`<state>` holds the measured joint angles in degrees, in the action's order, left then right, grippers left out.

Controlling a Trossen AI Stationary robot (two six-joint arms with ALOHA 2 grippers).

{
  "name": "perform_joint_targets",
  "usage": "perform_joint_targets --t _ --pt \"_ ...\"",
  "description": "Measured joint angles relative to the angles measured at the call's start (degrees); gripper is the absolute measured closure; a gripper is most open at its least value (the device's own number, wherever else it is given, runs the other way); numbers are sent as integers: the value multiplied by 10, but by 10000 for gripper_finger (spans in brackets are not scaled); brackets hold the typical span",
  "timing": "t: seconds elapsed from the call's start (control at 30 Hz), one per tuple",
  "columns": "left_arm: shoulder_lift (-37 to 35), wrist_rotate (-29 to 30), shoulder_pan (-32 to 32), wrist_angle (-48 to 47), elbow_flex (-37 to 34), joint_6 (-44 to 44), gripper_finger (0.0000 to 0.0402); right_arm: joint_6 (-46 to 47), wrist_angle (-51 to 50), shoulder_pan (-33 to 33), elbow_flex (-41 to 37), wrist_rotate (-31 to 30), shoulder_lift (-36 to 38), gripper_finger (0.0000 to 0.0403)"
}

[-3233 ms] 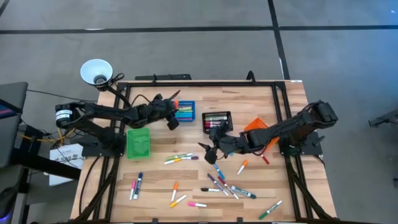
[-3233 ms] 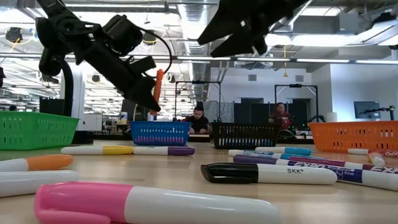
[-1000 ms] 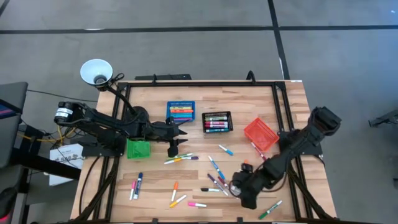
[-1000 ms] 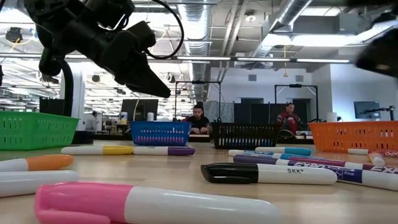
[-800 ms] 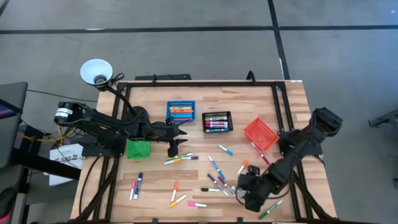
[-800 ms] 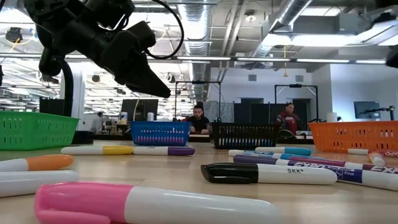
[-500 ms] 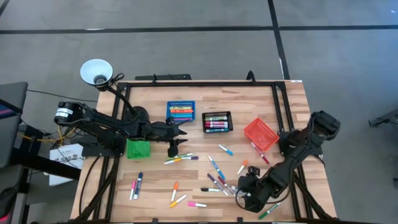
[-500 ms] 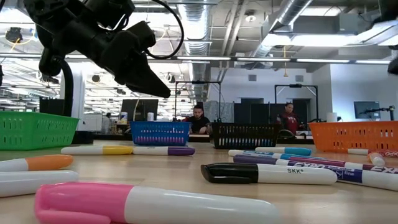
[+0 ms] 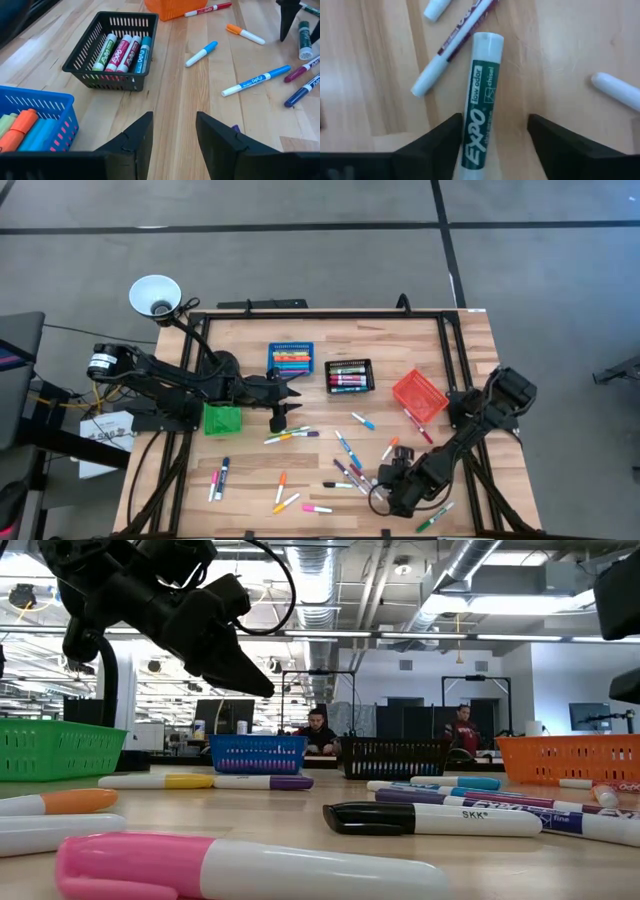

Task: Pick & Place Markers
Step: Put the green marker pen into the black basket, then put the dark green marker pen into the black basket

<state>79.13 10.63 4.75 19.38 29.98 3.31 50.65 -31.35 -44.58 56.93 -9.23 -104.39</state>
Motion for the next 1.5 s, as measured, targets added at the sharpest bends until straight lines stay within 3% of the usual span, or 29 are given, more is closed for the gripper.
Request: perform_joint_targets --t 0.33,0.53,0.63,0.8,0.93,1.23,1.5 --pt "0 0 0 1 0 0 257 -16 8 39 -2 -2 76 387" --pt "0 0 0 2 0 0 257 -101 4 101 -1 -106 142 391" --pt "0 0 0 2 0 0 257 -142 7 134 -1 -95 156 400" --pt "0 0 0 1 0 0 257 -163 -8 150 -2 4 150 374" --pt "0 0 0 0 0 0 257 -119 -44 146 -2 47 151 330" --pt "0 0 0 -3 0 0 257 -75 -135 112 -1 37 110 225" --pt "0 0 0 -2 0 0 257 -79 -148 117 5 26 21 211"
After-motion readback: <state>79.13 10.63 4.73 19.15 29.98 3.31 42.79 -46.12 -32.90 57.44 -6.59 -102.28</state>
